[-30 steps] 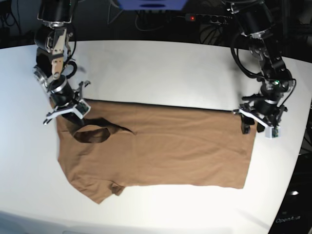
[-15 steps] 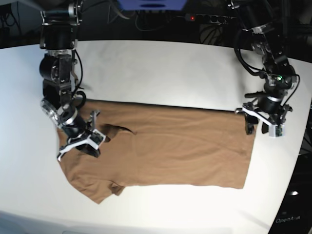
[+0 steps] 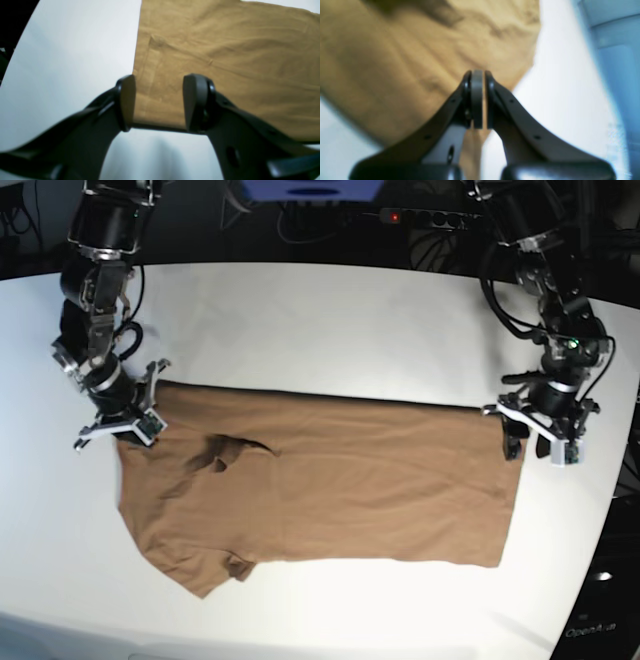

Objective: Fold the T-shirt properly
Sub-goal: 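Pull the collar edge back toward the robot with both grippers, then drag the shirt toward the robot with both grippers, flattening it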

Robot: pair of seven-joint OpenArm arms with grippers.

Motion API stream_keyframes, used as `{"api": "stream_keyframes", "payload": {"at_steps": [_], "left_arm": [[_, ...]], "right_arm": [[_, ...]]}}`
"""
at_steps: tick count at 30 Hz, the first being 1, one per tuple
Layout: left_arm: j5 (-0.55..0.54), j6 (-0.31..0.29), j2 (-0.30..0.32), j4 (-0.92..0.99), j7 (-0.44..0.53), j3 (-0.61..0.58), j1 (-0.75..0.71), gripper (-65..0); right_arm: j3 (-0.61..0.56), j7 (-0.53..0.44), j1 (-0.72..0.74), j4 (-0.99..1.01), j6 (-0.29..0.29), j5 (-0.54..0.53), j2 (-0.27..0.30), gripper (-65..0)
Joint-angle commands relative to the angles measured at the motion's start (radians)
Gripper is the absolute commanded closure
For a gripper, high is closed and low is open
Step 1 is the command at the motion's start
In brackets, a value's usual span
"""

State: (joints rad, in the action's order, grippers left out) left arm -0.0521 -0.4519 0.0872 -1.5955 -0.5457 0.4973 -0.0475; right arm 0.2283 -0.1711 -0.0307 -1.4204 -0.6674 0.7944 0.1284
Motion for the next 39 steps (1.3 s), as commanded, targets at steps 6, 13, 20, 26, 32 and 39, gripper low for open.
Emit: {"api": "stream_keyframes", "payload": {"at_steps": [6,13,20,26,32,39], "left_arm": [[-0.010,0.009,0.012,0.019,0.022,-0.038,0.044,-0.8],[-0.009,0.011,0.038,0.067,-0.046,-0.029,0.074,-3.5],[0.102,0.012,0.036,0.145,-0.047,-0.027,0.102,-3.4],[0.111,0.012,0.036,0.191,-0.047,-0.027,0.102,-3.4],[0.111,0.012,0.036,0.205,-0.047,-0.027,0.100,-3.3],[0.111,0.012,0.041,0.252,-0.047,-0.021,0.105,-3.3]], "right_arm": [[0.158,0.041,0.079,-0.044,-0.031,-0.091,-0.078,-0.6],[0.293,0.149,0.148,-0.053,-0.031,-0.092,-0.212,-0.6],[0.316,0.302,0.162,-0.090,-0.031,-0.092,-0.255,-0.6],[0.317,0.345,0.148,-0.141,-0.031,-0.096,-0.272,-0.6],[0.317,0.394,0.120,-0.139,-0.031,-0.096,-0.285,-0.6],[0.316,0.456,0.079,-0.121,-0.031,-0.177,-0.285,-0.6]]}}
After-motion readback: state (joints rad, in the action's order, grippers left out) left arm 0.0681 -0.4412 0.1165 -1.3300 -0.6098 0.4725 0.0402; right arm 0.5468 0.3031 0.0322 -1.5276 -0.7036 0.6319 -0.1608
